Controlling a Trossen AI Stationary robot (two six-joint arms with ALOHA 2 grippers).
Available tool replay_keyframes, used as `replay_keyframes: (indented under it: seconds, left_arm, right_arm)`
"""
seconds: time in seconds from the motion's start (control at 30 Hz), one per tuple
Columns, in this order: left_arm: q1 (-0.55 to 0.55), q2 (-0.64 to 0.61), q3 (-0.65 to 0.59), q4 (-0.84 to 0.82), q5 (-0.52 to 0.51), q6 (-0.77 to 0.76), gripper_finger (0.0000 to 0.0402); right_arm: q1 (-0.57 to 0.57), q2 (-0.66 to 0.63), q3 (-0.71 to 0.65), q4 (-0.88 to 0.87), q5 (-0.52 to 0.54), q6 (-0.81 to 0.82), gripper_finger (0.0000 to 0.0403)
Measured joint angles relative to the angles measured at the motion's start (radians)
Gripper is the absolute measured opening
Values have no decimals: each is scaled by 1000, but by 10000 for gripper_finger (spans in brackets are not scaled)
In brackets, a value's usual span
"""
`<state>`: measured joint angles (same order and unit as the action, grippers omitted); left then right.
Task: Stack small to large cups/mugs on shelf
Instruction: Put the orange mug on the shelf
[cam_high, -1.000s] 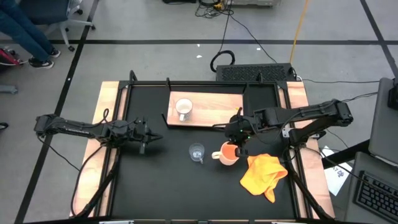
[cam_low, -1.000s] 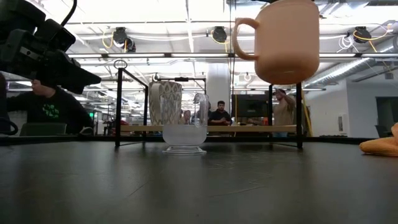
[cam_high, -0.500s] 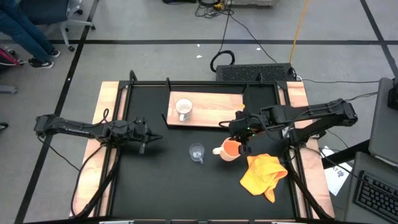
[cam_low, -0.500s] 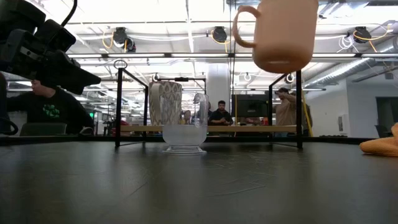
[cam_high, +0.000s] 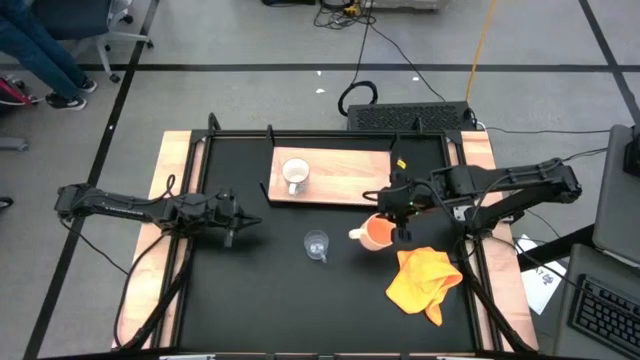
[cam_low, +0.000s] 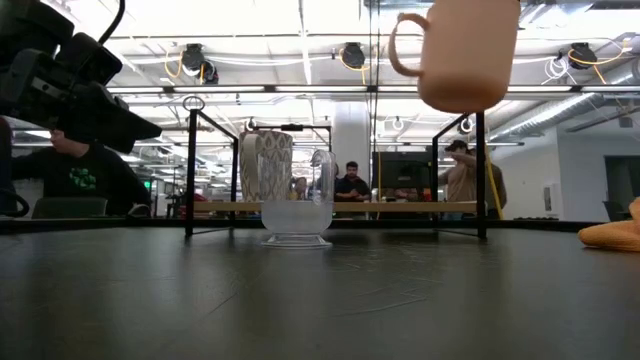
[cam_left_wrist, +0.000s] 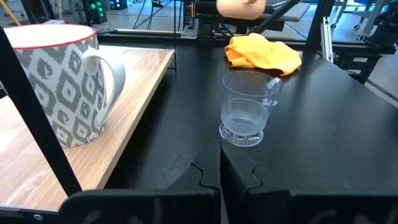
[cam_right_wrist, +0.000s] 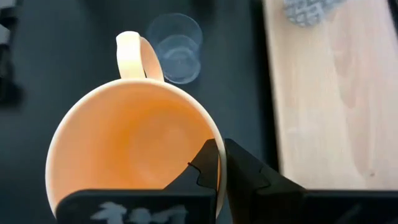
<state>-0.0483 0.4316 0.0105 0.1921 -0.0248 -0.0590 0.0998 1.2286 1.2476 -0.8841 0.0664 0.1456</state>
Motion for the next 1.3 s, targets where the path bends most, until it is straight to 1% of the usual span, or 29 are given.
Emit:
replay_keyframes:
  seconds: [0.07,0.2,0.47,0.7,0.8,1.17,1.3]
  left_arm:
    - [0,0,0,-3,0,0,1]
    - [0,0,0,-7,0,-3,1]
    - [0,0,0,-9,0,1,1]
    - [0,0,0,-8,0,0,1]
    - [0,0,0,-5,0,-1,1]
    - [0,0,0,-5,0,-4,1]
    - [0,0,0,-4,0,-5,1]
  right_arm:
    - [0,-8,0,-16,17,1,4]
    - [0,-41,-23,-11,16,-5,4]
    - [0,-152,-167,102,16,10,4]
    - [0,-162,-250,133,14,26,4]
    - [-2,-162,-266,161,12,26,4]
    - [-3,-162,-267,164,9,36,4]
    - [-13,-157,-267,189,7,-2,4]
